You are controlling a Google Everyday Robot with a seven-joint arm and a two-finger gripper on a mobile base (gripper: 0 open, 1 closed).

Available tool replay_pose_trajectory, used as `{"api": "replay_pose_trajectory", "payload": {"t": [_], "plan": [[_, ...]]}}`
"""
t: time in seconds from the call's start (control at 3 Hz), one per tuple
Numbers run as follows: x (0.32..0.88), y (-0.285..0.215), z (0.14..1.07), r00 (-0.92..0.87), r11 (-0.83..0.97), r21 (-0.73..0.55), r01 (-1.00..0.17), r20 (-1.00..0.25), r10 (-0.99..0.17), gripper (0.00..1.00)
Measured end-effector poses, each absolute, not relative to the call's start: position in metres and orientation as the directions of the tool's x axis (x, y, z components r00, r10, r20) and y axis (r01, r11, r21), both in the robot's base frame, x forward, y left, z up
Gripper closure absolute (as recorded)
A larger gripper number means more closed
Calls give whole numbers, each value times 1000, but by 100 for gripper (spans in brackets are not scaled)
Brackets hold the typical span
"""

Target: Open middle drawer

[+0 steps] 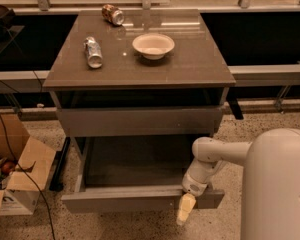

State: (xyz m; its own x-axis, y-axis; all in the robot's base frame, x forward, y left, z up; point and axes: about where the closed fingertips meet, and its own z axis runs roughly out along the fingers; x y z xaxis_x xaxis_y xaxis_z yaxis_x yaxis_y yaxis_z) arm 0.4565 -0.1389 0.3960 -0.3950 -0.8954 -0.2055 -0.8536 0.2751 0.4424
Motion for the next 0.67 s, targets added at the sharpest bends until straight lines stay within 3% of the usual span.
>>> {"api": "replay_pose_trajectory", "payload": {"t": [0.33, 0.67], "plan": [[458, -139, 397, -395, 275, 442, -854, -205, -895, 29], [458, -139, 397, -395, 275, 442, -854, -205, -895, 25]]}}
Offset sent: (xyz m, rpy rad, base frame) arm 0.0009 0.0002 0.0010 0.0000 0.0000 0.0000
